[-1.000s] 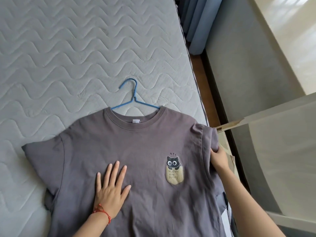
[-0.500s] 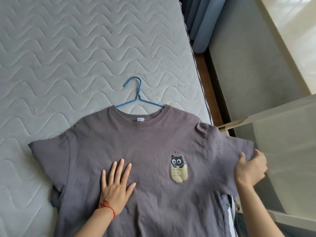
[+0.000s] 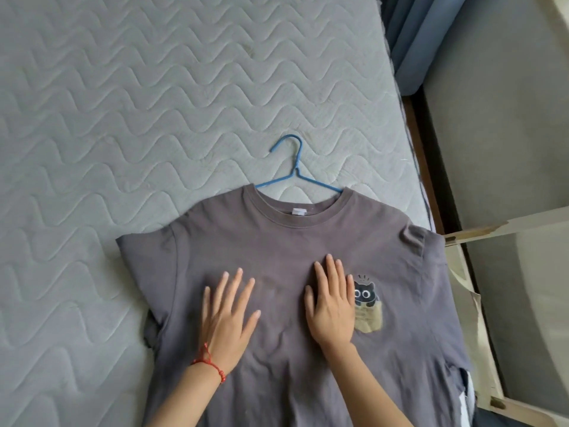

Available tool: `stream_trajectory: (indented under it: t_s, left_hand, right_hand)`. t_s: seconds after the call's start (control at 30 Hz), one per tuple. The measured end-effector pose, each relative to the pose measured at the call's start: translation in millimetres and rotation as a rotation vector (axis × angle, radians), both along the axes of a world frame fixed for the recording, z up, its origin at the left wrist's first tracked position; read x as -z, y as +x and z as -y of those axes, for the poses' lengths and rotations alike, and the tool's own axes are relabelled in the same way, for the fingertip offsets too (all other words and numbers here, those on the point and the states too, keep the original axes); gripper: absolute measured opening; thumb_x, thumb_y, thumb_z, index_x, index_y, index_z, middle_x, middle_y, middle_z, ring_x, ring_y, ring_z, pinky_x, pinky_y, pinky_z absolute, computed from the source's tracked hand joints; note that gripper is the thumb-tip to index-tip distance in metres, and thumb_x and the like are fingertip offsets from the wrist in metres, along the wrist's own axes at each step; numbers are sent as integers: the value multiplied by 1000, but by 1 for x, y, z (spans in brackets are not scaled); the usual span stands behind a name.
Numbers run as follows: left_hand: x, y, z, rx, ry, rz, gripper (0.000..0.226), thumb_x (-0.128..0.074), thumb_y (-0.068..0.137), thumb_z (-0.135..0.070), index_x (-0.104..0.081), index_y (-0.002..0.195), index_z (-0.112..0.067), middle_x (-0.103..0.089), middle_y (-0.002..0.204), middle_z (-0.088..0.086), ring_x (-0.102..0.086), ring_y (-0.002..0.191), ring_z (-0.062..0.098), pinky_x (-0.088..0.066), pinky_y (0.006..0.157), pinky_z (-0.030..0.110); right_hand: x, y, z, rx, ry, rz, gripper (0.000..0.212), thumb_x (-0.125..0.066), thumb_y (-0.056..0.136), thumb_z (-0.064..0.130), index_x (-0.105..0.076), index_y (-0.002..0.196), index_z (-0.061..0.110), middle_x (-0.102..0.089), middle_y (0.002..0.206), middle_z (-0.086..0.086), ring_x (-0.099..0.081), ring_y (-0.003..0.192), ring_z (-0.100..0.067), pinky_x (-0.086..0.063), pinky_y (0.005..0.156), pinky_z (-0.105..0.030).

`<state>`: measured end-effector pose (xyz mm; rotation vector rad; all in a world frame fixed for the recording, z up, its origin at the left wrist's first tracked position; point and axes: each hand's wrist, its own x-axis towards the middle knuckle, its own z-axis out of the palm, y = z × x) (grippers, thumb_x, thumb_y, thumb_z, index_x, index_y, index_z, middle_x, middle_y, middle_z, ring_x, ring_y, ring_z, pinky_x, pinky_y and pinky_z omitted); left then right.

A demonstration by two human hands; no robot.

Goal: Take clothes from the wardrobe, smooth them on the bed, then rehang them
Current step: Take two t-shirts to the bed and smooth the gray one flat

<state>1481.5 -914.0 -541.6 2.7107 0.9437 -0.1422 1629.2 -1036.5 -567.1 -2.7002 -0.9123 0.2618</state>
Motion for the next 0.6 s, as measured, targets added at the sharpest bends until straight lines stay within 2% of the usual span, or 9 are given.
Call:
stream_trajectory:
  t_s: [0.1,0.17,0.27,0.37,0.43,0.5,0.53,0.6]
  left_hand:
    - [-8,-15,-32,-281,81,196,56,-35,89,-45,-55,126,-8,-48,138,21,-41,128,40,-37,100,56]
    - [-10,-25,-57,-576,58,326,53,-46,86,-33,-52,127,-1,-43,139,27,-39,129,45,-32,104,52]
    - [-4,-39,-90,-1004,-75,424,48,-57,87,-14,-45,131,3,-42,137,31,-37,129,42,-26,108,46]
    - [1,-49,-113,-1278,-315,534,40,-53,90,-15,-49,124,6,-56,122,27,-52,115,35,-37,100,40]
    - [2,-49,-119,-1315,-452,616,25,-53,90,-17,-59,98,6,-64,94,19,-55,93,24,-42,85,36]
    - [-2,-42,-116,-1218,-503,620,24,-55,90,-17,-54,70,-3,-54,67,7,-46,78,18,-39,71,32]
    - [-5,-37,-112,-1129,-538,609,27,-55,90,-18,-52,66,-6,-51,62,3,-46,73,17,-39,66,30]
    - [-14,-25,-102,-922,-709,605,25,-50,93,-19,-62,71,-17,-60,63,-6,-54,63,10,-46,56,20]
  right_hand:
    - [3,0,0,-1,-17,5,49,-39,85,32,-54,128,12,-48,141,-11,-44,130,-29,-21,109,-39]
    - [3,0,-2,6,-15,7,50,-38,85,32,-53,128,12,-47,141,-11,-43,131,-29,-20,110,-39]
    - [2,-1,-4,18,-23,6,52,-36,85,33,-53,129,12,-46,142,-11,-40,132,-28,-18,110,-39]
    - [1,-2,-6,25,-34,6,53,-34,84,32,-53,128,11,-46,141,-12,-41,132,-30,-17,110,-40]
    - [1,-2,-7,25,-38,7,53,-34,83,32,-53,128,11,-46,141,-12,-41,132,-30,-17,110,-40]
    - [1,-2,-7,25,-47,8,53,-34,83,32,-53,128,11,-46,142,-13,-41,132,-31,-17,110,-40]
    - [1,-2,-7,25,-51,7,53,-34,83,32,-53,128,11,-46,142,-13,-41,132,-31,-17,110,-40]
    - [1,-2,-7,23,-56,7,54,-33,83,31,-53,128,10,-45,142,-13,-40,132,-32,-16,110,-40]
